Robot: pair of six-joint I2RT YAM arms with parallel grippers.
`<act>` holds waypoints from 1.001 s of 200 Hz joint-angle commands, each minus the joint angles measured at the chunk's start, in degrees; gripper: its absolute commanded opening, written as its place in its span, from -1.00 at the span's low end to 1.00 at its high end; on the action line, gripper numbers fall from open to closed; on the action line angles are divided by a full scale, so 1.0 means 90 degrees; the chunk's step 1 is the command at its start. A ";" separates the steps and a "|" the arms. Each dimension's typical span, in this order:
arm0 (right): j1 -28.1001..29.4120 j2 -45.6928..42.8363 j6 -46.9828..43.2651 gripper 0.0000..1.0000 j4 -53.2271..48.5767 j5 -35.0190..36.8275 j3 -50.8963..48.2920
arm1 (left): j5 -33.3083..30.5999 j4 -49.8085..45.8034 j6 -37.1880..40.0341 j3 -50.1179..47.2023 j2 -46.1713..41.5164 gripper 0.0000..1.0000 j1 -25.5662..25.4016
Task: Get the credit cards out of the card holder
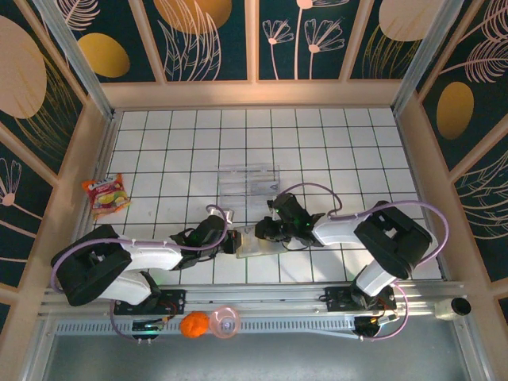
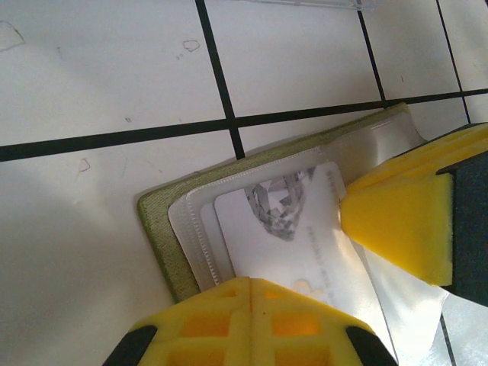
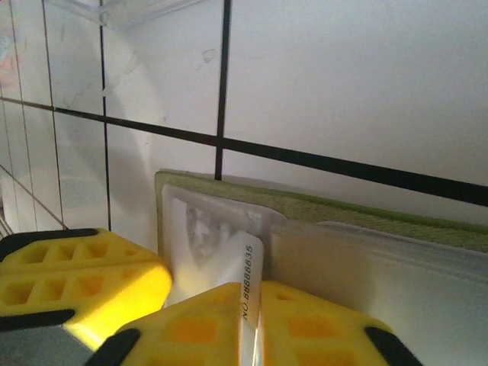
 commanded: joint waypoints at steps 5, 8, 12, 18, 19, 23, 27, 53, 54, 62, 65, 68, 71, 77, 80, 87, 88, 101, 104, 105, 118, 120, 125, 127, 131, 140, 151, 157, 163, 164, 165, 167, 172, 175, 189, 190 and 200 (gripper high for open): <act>-0.0037 0.0149 0.0062 -0.93 0.0122 0.0004 -0.0021 | 0.0249 -0.0036 -0.0013 -0.0131 0.0156 -1.00 -0.0009; -0.0039 0.0116 0.0064 -0.97 0.0104 0.0032 -0.0029 | 0.0242 -0.0025 -0.0022 -0.0137 0.0155 -1.00 -0.0007; -0.0039 0.0085 0.0079 -1.00 0.0093 0.0067 -0.0055 | 0.0246 -0.0022 -0.0021 -0.0136 0.0158 -1.00 -0.0007; -0.0039 0.0014 0.0077 -1.00 0.0072 0.0126 -0.0085 | 0.0253 -0.0021 -0.0030 -0.0150 0.0145 -1.00 -0.0006; -0.0040 0.0002 0.0080 -1.00 0.0064 0.0131 -0.0091 | 0.0257 -0.0021 -0.0030 -0.0146 0.0137 -1.00 -0.0003; -0.0041 -0.0049 0.0081 -1.00 0.0030 0.0191 -0.0110 | 0.0251 -0.0006 -0.0047 -0.0151 0.0138 -1.00 -0.0001; -0.0041 -0.0099 0.0083 -1.00 -0.0005 0.0249 -0.0130 | 0.0252 0.0003 -0.0057 -0.0159 0.0122 -1.00 -0.0008; -0.0041 -0.0373 0.0053 -1.00 -0.0172 0.0479 -0.0275 | 0.0270 0.0057 -0.0071 -0.0178 0.0104 -1.00 -0.0001; -0.0041 -0.0387 0.0053 -1.00 -0.0175 0.0488 -0.0284 | 0.0270 0.0062 -0.0070 -0.0174 0.0107 -1.00 -0.0001; -0.0041 -0.0453 0.0054 -1.00 -0.0216 0.0531 -0.0342 | 0.0271 0.0075 -0.0064 -0.0171 0.0109 -1.00 -0.0005; -0.0046 -0.0479 0.0047 -1.00 -0.0218 0.0543 -0.0356 | 0.0272 0.0070 -0.0059 -0.0171 0.0109 -1.00 -0.0001; -0.0047 -0.0504 0.0051 -1.00 -0.0236 0.0559 -0.0381 | 0.0271 0.0077 -0.0059 -0.0173 0.0109 -1.00 -0.0001; -0.0047 -0.0532 0.0043 -1.00 -0.0248 0.0577 -0.0394 | 0.0272 0.0090 -0.0066 -0.0176 0.0120 -1.00 -0.0002; -0.0041 -0.0585 0.0036 -1.00 -0.0301 0.0617 -0.0432 | 0.0272 0.0106 -0.0059 -0.0177 0.0127 -1.00 -0.0003; -0.0041 -0.0615 0.0035 -1.00 -0.0313 0.0639 -0.0441 | 0.0279 0.0107 -0.0062 -0.0189 0.0123 -1.00 0.0000; -0.0044 -0.0670 0.0007 -1.00 -0.0360 0.0686 -0.0487 | 0.0280 0.0117 -0.0058 -0.0176 0.0124 -1.00 0.0007; -0.0043 -0.0673 0.0006 -1.00 -0.0367 0.0694 -0.0487 | 0.0285 0.0121 -0.0063 -0.0173 0.0127 -1.00 0.0003; -0.0052 -0.0784 -0.0037 -1.00 -0.0480 0.0779 -0.0522 | 0.0281 0.0118 -0.0049 -0.0167 0.0110 -1.00 0.0002; -0.0046 -0.0804 -0.0045 -1.00 -0.0511 0.0789 -0.0525 | 0.0274 0.0112 -0.0040 -0.0170 0.0109 -1.00 0.0007; -0.0049 -0.0813 -0.0044 -1.00 -0.0521 0.0800 -0.0526 | 0.0272 0.0104 -0.0040 -0.0166 0.0109 -1.00 0.0008; -0.0051 -0.0940 -0.0090 -1.00 -0.0643 0.0898 -0.0551 | 0.0243 0.0052 -0.0001 -0.0140 0.0055 -1.00 0.0020; -0.0051 -0.0964 -0.0100 -1.00 -0.0659 0.0917 -0.0555 | 0.0237 0.0043 0.0000 -0.0136 0.0047 -1.00 0.0017; -0.0051 -0.1008 -0.0125 -1.00 -0.0715 0.0957 -0.0550 | 0.0225 0.0027 -0.0005 -0.0134 0.0019 -1.00 0.0014; -0.0053 -0.1022 -0.0125 -1.00 -0.0735 0.0971 -0.0543 | 0.0223 0.0022 -0.0001 -0.0127 0.0006 -1.00 0.0023; -0.0049 -0.1049 -0.0146 -1.00 -0.0775 0.0993 -0.0546 | 0.0222 0.0027 0.0007 -0.0134 -0.0027 -1.00 0.0021; -0.0049 -0.1073 -0.0189 -1.00 -0.0808 0.0991 -0.0545 | 0.0231 0.0001 0.0035 -0.0123 -0.0090 -1.00 0.0037; -0.0045 -0.1092 -0.0215 -1.00 -0.0870 0.0999 -0.0527 | 0.0178 -0.0124 0.0108 -0.0067 -0.0194 -1.00 0.0035; -0.0041 -0.1113 -0.0243 -1.00 -0.0898 0.1019 -0.0522 | 0.0155 -0.0198 0.0152 -0.0038 -0.0265 -1.00 0.0034; -0.0040 -0.1146 -0.0272 -1.00 -0.0955 0.1073 -0.0508 | 0.0118 -0.0280 0.0197 -0.0011 -0.0322 -1.00 0.0043; -0.0041 -0.1155 -0.0280 -1.00 -0.0967 0.1083 -0.0508 | 0.0106 -0.0292 0.0201 -0.0008 -0.0331 -1.00 0.0041; -0.0046 -0.1154 -0.0284 -1.00 -0.0983 0.1088 -0.0503 | 0.0105 -0.0304 0.0208 -0.0006 -0.0345 -1.00 0.0044; -0.0047 -0.1164 -0.0297 -1.00 -0.1010 0.1112 -0.0499 | 0.0093 -0.0331 0.0213 0.0002 -0.0361 -1.00 0.0045; -0.0041 -0.1192 -0.0327 -1.00 -0.1088 0.1180 -0.0480 | 0.0072 -0.0384 0.0251 0.0015 -0.0409 -1.00 0.0048; -0.0040 -0.1207 -0.0344 -1.00 -0.1132 0.1224 -0.0471 | 0.0075 -0.0415 0.0266 0.0016 -0.0432 -1.00 0.0047; -0.0044 -0.1259 -0.0415 -1.00 -0.1320 0.1373 -0.0432 | 0.0056 -0.0522 0.0337 0.0042 -0.0507 -1.00 0.0082; -0.0037 -0.1265 -0.0420 -1.00 -0.1326 0.1389 -0.0426 | 0.0061 -0.0526 0.0345 0.0043 -0.0506 -1.00 0.0085; -0.0036 -0.1316 -0.0497 -1.00 -0.1423 0.1493 -0.0420 | 0.0056 -0.0577 0.0393 0.0054 -0.0551 -1.00 0.0118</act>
